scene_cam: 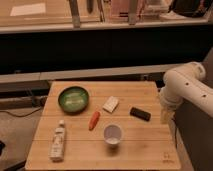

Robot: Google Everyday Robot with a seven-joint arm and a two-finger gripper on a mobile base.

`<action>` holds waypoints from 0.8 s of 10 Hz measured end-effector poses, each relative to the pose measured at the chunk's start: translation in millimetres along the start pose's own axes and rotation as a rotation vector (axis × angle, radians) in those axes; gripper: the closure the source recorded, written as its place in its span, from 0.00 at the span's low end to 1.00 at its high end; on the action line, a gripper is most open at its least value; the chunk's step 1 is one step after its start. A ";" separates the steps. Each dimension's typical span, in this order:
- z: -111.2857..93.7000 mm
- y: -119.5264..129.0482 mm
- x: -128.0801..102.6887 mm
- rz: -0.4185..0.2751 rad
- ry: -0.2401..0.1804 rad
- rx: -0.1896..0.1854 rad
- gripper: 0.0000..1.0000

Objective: Push the eraser across the table

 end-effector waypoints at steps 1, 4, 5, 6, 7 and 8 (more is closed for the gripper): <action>0.0 0.0 0.0 0.000 0.000 0.000 0.20; 0.0 -0.3 0.1 0.001 0.000 0.001 0.20; 3.2 -2.0 1.1 0.006 -0.005 0.000 0.20; 16.1 -8.1 5.6 0.022 -0.018 -0.001 0.20; 24.5 -12.4 5.4 0.025 -0.027 -0.001 0.20; 29.5 -13.8 4.9 0.027 -0.033 -0.002 0.20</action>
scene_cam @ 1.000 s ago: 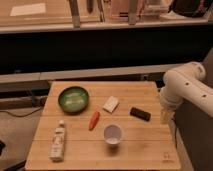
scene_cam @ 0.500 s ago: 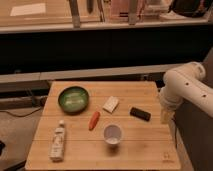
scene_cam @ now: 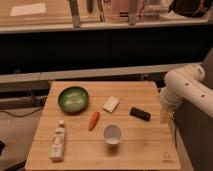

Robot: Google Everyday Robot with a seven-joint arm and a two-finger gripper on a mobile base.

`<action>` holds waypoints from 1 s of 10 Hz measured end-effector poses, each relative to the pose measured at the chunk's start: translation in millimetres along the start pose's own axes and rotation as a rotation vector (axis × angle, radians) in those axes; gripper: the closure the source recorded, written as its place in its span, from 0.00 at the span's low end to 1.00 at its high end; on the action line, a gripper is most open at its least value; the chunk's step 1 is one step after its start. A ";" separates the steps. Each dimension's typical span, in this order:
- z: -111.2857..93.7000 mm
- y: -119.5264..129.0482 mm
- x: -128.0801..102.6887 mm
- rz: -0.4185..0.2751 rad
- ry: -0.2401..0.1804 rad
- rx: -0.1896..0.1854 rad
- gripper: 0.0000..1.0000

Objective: Push the eraser across the table

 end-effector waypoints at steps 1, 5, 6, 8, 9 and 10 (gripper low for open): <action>0.2 -1.6 2.5 0.006 -0.002 0.002 0.20; 19.0 -7.0 4.1 0.010 -0.015 -0.001 0.20; 26.1 -7.4 5.0 0.010 -0.016 -0.002 0.20; 29.9 -9.5 7.4 0.018 -0.021 -0.003 0.20; 31.4 -10.7 7.2 0.018 -0.023 -0.004 0.20; 34.4 -10.8 6.6 0.016 -0.025 -0.007 0.20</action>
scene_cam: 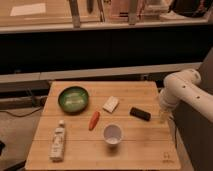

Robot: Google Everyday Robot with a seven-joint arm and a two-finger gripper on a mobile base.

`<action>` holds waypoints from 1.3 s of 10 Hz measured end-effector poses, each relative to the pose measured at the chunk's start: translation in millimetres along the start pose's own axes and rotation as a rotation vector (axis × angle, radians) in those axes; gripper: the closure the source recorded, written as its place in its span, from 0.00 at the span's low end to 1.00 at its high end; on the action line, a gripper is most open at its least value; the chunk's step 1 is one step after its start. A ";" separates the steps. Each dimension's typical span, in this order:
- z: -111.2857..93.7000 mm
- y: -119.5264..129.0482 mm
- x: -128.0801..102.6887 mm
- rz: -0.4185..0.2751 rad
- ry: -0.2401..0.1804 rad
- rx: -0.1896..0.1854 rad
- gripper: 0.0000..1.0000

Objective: Push the eraser across the table

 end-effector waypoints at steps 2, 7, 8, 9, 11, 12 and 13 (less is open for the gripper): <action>10.8 -0.7 0.2 -0.006 0.003 -0.001 0.20; 21.5 -4.2 -0.5 -0.010 0.002 -0.009 0.20; 23.7 -5.7 -1.1 -0.010 0.001 -0.010 0.20; 25.1 -6.3 -1.7 -0.010 0.000 -0.013 0.20; 28.3 -8.2 -1.6 -0.008 0.001 -0.016 0.20; 30.5 -8.6 -2.0 -0.008 0.000 -0.019 0.20; 32.5 -9.9 -3.0 -0.010 0.000 -0.021 0.20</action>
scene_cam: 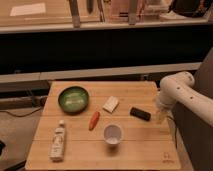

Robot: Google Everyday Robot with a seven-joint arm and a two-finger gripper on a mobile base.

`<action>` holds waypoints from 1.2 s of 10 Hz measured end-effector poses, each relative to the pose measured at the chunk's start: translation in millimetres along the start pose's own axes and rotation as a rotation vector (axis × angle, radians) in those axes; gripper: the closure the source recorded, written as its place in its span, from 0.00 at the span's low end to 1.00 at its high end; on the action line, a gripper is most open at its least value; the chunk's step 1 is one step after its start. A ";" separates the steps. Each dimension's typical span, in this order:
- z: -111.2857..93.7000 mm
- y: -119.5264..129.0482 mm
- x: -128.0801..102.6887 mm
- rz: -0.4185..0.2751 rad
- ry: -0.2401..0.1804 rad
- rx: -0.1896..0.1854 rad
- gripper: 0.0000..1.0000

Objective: Push the eraser across the table

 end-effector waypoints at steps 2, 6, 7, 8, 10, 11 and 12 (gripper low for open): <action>3.5 -1.8 -0.1 0.001 0.000 -0.004 0.20; 9.6 -5.3 -0.8 0.002 -0.002 -0.013 0.25; 11.0 -6.0 -1.1 0.002 -0.002 -0.015 0.32; 13.1 -7.5 -2.3 0.001 -0.003 -0.017 0.41; 15.7 -9.4 -2.3 0.000 -0.004 -0.020 0.44; 17.1 -10.5 -2.3 0.000 -0.005 -0.021 0.53; 18.1 -11.0 -2.2 0.000 -0.005 -0.023 0.62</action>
